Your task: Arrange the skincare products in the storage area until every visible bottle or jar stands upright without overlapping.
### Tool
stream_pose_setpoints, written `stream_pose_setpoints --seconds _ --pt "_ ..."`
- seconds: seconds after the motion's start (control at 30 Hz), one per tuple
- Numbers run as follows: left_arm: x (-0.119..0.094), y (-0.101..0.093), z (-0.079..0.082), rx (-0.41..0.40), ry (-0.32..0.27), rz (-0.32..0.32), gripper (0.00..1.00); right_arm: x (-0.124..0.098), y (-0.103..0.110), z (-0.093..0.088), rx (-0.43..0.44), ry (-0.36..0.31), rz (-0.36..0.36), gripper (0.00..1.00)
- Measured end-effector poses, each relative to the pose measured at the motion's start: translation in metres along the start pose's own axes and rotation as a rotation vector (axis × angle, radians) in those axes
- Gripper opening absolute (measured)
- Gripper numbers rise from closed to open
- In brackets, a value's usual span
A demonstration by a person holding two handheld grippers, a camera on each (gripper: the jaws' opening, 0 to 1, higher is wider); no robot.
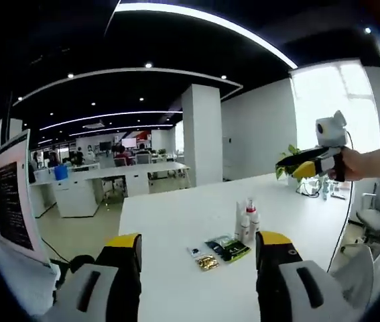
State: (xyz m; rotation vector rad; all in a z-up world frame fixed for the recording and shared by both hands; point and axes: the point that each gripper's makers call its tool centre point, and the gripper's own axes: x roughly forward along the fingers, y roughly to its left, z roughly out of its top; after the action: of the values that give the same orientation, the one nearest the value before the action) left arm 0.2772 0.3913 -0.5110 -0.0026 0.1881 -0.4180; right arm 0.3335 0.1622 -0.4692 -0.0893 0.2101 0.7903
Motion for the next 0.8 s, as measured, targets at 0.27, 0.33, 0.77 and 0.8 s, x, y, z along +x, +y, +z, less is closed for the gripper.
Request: stream_pose_setpoints --seconds 0.27,0.33,0.77,0.8 --pt "-0.009 0.01 0.013 -0.019 -0.053 0.03 0.76 -0.028 -0.006 0.013 0.16 -0.193 -0.069 0.86" --pt "-0.012 0.013 0.016 -0.037 -0.073 0.037 0.77 -0.032 -0.008 0.013 0.154 -0.191 -0.082 0.91" --pt "-0.018 -0.006 0.012 -0.072 -0.125 0.028 0.83 -0.054 -0.014 0.003 0.18 -0.237 -0.169 0.98" --pt "-0.018 -0.009 0.008 -0.07 -0.114 0.022 0.83 -0.054 -0.012 0.0 0.178 -0.234 -0.173 0.98"
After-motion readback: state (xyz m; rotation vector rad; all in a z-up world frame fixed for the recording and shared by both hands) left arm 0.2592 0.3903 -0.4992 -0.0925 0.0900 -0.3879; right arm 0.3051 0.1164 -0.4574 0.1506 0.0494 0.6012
